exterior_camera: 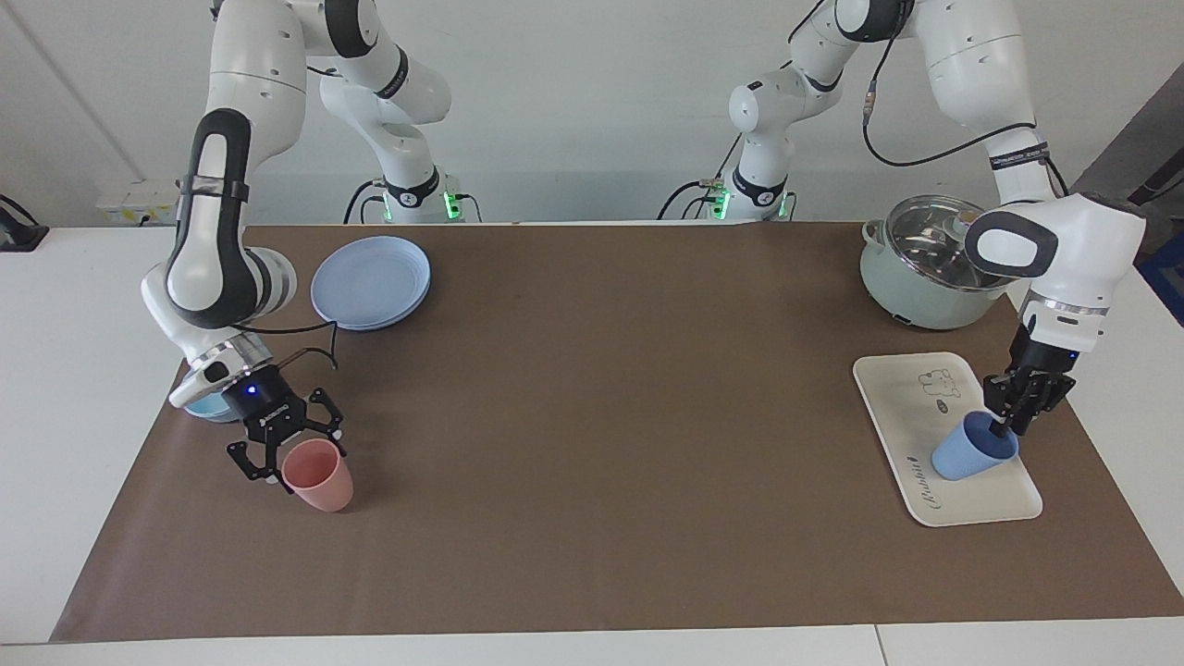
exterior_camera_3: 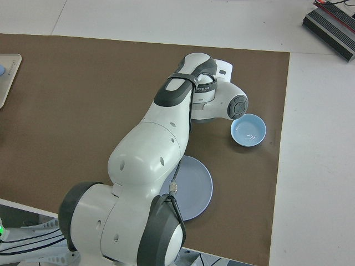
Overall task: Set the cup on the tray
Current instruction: 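Lower the blue cup onto the cream tray and open the left gripper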
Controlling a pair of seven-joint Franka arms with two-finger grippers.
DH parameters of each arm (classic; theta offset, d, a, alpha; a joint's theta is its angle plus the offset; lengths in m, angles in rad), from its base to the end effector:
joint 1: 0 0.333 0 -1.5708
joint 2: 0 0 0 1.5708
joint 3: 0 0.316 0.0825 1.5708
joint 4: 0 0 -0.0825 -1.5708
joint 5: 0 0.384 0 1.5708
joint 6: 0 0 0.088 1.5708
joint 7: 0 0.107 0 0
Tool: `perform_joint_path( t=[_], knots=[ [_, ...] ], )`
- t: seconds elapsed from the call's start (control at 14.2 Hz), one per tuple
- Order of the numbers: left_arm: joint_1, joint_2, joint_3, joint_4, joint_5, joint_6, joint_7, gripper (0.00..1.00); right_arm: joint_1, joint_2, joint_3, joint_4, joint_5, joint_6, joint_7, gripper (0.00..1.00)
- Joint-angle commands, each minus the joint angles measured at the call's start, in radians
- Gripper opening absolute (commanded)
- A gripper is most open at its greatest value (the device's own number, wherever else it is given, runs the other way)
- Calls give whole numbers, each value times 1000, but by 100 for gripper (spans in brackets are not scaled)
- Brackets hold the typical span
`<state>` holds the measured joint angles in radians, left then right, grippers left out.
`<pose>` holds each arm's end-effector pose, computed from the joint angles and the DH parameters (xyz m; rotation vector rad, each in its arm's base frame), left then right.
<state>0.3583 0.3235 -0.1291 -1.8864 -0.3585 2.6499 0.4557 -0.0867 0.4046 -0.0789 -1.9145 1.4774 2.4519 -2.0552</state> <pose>0.6392 0.1655 0.3841 2.9340 0.1013 0.7486 0.6311 -0.1023 0.2967 -2.3880 -0.9185 -1.2312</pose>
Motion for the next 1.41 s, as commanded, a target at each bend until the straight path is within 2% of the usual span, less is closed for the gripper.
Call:
perform_joint_path(
  t=[0.0, 0.28, 0.49, 0.56, 0.63, 0.85, 1.06, 1.2, 1.34],
  knots=[
    [8, -7, -4, 44, 4, -91, 14, 84, -13, -12, 10, -15, 38, -14, -51, 0],
    [30, 25, 0, 266, 32, -442, 11, 87, -15, -12, 10, -26, 52, -14, -51, 0],
    [11, 25, -1, 375, 194, -681, 6, 89, -5, -15, 10, -51, 126, -10, -54, 0],
    [-1, 26, -1, 410, 228, -753, 4, 89, -4, -15, 10, -51, 126, -8, -56, 40],
    [-34, 22, 0, 447, 266, -819, 1, 90, -5, -16, 10, -51, 126, -10, -59, 99],
    [-134, 14, 0, 542, 400, -1020, -77, 90, 2, -56, 7, -51, 112, 8, -48, 100],
    [-213, -6, -3, 567, 424, -1114, -193, 90, 41, -139, 7, -63, 83, 102, -11, 100],
    [-251, -55, -9, 566, 418, -1143, -241, 90, 41, -186, 5, -96, 60, 105, 61, 100],
    [-260, -131, -15, 553, 412, -1162, -262, 90, 39, -208, 4, -101, -53, 102, 142, 100]
  ],
)
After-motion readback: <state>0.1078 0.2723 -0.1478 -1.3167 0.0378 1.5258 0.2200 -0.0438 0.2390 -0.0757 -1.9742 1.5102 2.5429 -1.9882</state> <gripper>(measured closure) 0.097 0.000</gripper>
